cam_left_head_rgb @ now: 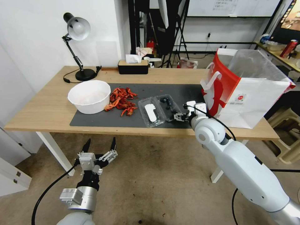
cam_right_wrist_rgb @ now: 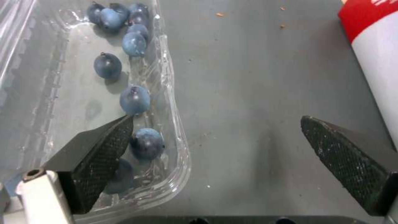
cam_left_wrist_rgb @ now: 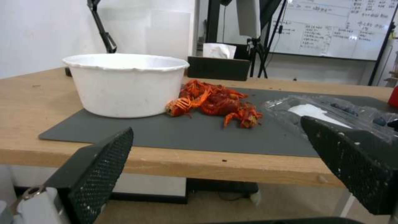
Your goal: Close the takeout container lid, then place the container into the takeout bag.
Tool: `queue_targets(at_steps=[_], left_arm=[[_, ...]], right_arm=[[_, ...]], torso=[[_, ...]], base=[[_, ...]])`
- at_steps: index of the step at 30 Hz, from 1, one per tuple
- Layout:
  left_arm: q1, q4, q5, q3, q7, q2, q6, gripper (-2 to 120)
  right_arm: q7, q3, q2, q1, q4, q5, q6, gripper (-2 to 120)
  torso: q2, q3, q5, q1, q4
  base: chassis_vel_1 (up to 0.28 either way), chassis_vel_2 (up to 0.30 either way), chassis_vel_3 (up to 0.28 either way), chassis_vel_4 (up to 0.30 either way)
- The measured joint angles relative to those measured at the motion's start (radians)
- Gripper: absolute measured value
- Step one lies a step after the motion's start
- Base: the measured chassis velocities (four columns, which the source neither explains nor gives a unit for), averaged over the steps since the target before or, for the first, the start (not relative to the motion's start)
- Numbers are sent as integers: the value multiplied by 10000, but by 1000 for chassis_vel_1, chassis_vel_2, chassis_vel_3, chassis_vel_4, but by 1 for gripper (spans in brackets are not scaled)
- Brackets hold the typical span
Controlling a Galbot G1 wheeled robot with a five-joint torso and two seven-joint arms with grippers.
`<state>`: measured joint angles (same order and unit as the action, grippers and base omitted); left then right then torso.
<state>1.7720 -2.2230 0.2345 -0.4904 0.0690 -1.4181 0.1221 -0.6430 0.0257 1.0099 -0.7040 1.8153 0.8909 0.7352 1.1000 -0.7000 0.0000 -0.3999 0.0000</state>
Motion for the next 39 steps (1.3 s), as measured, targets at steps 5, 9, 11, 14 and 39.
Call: queue_targets(at_steps=[5, 9, 11, 14, 39], left_arm=[[0, 20, 2, 5, 4, 8, 60, 100], [2, 21, 8, 6, 5, 33, 107, 100], [5, 21, 11, 6, 7, 47, 144, 100], [12, 21, 15, 5, 8, 56, 166, 100], [127, -46, -26, 4, 7, 38, 342, 100]], right_arm=[[-233, -71, 4, -117, 133, 147, 0, 100], [-431, -170, 2, -257, 290, 267, 0, 100], [-562, -225, -14, -361, 403, 340, 0, 100], [-663, -266, -49, -463, 516, 403, 0, 100], [-1241, -398, -171, -1151, 1512, 846, 1, 100]], torso=[[0, 0, 0, 1, 0], [0, 0, 0, 1, 0], [0, 0, 0, 0, 0], [0, 0, 0, 0, -1], [0, 0, -1, -2, 0]], base=[[0, 0, 0, 0], [0, 0, 0, 0], [0, 0, 0, 0], [0, 0, 0, 0], [0, 0, 0, 0]])
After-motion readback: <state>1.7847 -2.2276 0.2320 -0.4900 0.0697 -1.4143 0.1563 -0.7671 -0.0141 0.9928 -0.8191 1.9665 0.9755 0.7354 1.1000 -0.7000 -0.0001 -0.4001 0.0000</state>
